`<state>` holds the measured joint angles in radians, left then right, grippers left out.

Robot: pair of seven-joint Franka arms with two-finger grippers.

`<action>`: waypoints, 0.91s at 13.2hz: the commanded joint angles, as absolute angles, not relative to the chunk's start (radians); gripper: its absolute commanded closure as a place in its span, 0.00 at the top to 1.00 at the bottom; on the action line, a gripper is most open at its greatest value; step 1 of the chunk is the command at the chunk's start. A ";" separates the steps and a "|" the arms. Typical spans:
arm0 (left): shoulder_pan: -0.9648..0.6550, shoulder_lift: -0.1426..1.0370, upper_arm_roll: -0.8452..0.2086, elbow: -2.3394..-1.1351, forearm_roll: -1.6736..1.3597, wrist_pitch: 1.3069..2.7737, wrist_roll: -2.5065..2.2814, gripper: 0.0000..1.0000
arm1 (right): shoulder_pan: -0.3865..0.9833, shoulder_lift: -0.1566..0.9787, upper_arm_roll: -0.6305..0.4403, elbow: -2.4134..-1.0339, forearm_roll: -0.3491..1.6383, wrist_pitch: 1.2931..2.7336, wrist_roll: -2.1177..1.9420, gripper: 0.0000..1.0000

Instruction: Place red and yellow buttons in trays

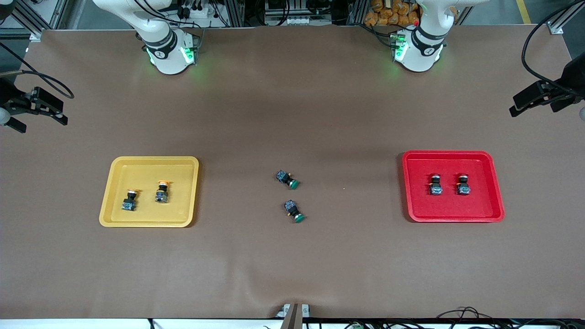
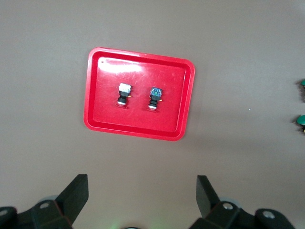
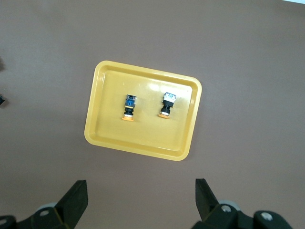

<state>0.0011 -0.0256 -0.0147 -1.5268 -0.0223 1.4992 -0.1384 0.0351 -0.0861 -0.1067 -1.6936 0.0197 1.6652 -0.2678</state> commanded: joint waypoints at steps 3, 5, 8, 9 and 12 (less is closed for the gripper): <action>0.000 -0.041 -0.009 -1.549 -0.037 1.516 -0.126 1.00 | 0.023 -0.144 -0.101 -1.709 0.012 1.605 -0.267 1.00; 0.000 -0.040 -0.009 -1.549 -0.037 1.516 -0.126 1.00 | 0.018 -0.150 -0.101 -1.704 0.012 1.592 -0.262 1.00; 0.006 -0.040 -0.009 -1.548 -0.038 1.516 -0.124 1.00 | 0.018 -0.150 -0.103 -1.678 0.034 1.520 -0.190 1.00; 0.006 -0.040 -0.009 -1.548 -0.038 1.516 -0.124 1.00 | 0.018 -0.150 -0.101 -1.678 0.035 1.517 -0.180 1.00; 0.006 -0.040 -0.009 -1.548 -0.038 1.516 -0.124 1.00 | 0.018 -0.158 -0.100 -1.667 0.035 1.517 -0.178 1.00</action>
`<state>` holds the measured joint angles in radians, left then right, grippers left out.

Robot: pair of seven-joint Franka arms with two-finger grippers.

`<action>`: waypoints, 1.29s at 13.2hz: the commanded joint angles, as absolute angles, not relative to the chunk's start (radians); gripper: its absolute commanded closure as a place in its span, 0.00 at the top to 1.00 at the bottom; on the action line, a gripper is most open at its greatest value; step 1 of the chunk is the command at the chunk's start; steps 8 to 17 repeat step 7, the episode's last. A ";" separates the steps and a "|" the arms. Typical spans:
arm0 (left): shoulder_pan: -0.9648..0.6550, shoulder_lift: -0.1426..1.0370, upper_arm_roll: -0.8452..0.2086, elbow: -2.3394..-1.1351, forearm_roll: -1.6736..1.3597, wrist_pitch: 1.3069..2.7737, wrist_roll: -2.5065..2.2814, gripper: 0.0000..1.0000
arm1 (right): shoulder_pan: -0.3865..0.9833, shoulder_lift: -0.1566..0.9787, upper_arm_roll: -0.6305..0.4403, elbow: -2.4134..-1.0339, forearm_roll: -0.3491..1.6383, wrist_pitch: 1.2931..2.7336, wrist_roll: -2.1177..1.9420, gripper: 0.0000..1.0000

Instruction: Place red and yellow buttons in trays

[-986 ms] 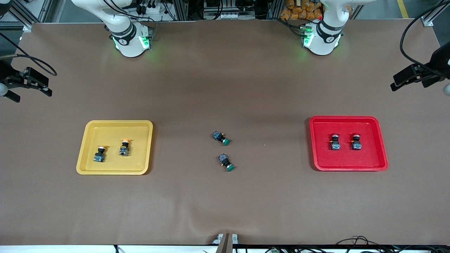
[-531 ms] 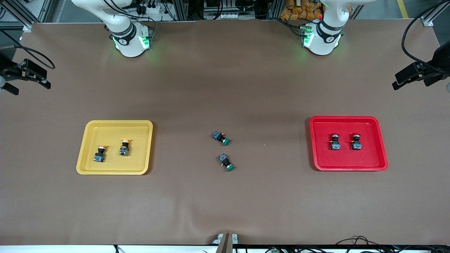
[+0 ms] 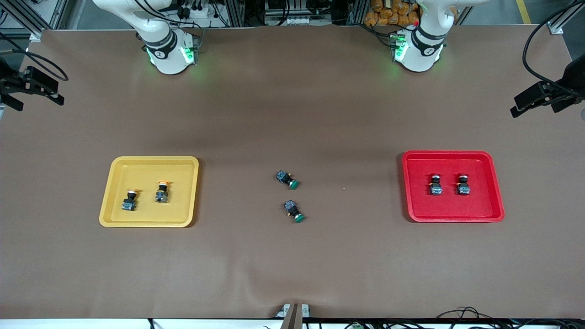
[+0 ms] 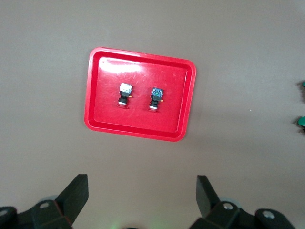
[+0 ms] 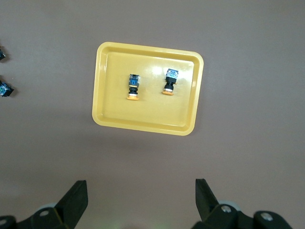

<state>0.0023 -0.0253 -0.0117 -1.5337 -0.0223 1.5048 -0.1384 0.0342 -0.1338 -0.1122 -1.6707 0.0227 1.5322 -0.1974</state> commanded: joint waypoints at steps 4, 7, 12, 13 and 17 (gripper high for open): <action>0.006 -0.038 -0.009 -1.548 -0.038 1.516 -0.124 1.00 | 0.020 -0.163 -0.098 -1.667 0.037 1.511 -0.179 1.00; 0.008 -0.038 -0.009 -1.548 -0.038 1.516 -0.124 1.00 | 0.021 -0.167 -0.097 -1.667 0.037 1.508 -0.179 1.00; 0.008 -0.038 -0.009 -1.548 -0.038 1.516 -0.124 1.00 | 0.021 -0.167 -0.097 -1.667 0.037 1.508 -0.179 1.00; 0.008 -0.038 -0.009 -1.548 -0.038 1.516 -0.124 1.00 | 0.021 -0.167 -0.097 -1.667 0.037 1.508 -0.179 1.00; 0.008 -0.038 -0.009 -1.548 -0.038 1.516 -0.124 1.00 | 0.021 -0.167 -0.097 -1.667 0.037 1.508 -0.179 1.00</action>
